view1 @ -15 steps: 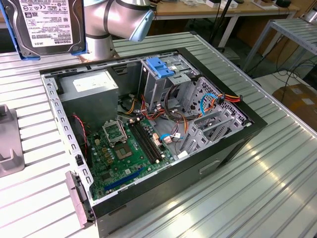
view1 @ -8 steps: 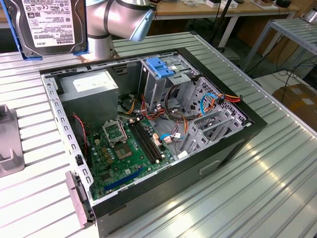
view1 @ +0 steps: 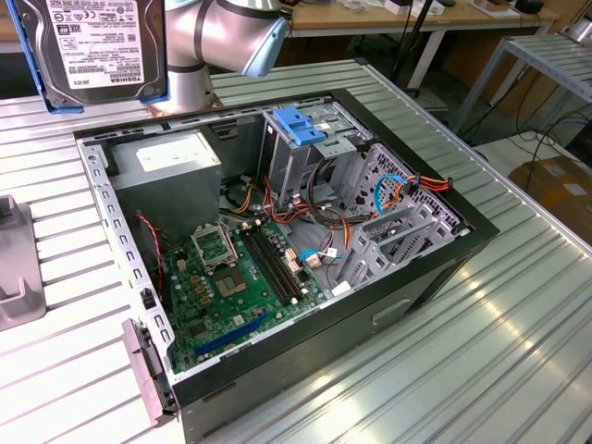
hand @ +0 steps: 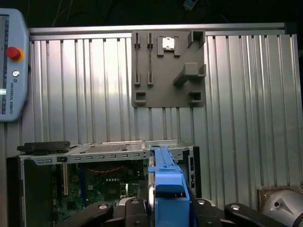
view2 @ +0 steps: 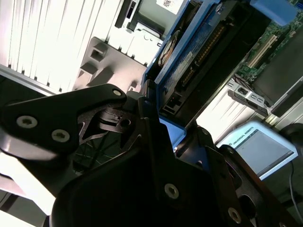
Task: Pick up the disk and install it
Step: 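Pick up the disk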
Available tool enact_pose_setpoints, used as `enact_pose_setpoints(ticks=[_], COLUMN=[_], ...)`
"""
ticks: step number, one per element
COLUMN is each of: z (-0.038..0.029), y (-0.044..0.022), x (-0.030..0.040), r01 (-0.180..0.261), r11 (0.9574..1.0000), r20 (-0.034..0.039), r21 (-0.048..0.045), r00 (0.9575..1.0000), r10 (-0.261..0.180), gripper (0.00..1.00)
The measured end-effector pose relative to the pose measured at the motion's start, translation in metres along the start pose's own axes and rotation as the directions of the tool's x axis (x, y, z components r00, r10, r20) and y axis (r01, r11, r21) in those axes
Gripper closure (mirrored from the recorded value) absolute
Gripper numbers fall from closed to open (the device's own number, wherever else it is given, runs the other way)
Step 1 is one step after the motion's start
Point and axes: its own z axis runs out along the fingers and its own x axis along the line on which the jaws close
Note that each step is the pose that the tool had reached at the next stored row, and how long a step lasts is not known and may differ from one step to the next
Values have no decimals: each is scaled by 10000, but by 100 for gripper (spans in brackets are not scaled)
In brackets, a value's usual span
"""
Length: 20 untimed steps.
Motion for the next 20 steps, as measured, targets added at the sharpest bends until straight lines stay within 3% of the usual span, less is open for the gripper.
enact_pose_setpoints(ticks=[20], z=[-11], y=[-110], x=[131], r01=[0], r11=[10000], r20=[-1], r21=[-1], r00=[10000], r10=[0], gripper=[63])
